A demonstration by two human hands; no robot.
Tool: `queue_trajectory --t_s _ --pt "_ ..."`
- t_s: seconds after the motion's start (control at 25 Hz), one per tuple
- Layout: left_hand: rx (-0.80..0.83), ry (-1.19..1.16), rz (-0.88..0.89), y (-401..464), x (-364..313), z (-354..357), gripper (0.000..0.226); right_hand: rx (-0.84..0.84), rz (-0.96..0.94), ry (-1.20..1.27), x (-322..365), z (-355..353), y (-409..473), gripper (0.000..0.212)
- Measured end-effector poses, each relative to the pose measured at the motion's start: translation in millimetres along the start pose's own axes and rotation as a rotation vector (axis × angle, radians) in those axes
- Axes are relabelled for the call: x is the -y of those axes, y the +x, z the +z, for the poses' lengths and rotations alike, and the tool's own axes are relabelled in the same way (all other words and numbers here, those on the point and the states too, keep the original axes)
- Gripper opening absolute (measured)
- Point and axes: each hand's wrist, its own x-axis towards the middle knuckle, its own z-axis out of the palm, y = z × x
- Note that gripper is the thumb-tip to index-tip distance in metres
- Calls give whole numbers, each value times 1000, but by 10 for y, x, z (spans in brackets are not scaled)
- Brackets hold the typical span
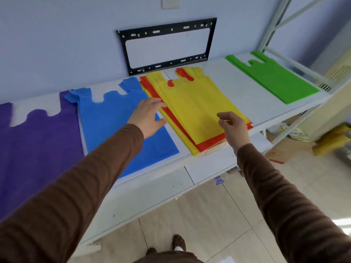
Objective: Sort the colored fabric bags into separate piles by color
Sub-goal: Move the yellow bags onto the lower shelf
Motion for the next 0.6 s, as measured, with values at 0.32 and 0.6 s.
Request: queue_trajectory --t_s 0.32,0.6 --pt "272 136 206 223 -664 796 70 15 103 92 -251 -97 -119 23" --pt "343 288 262 356 -734 858 64 85 186 185 -424 -177 -167 22"
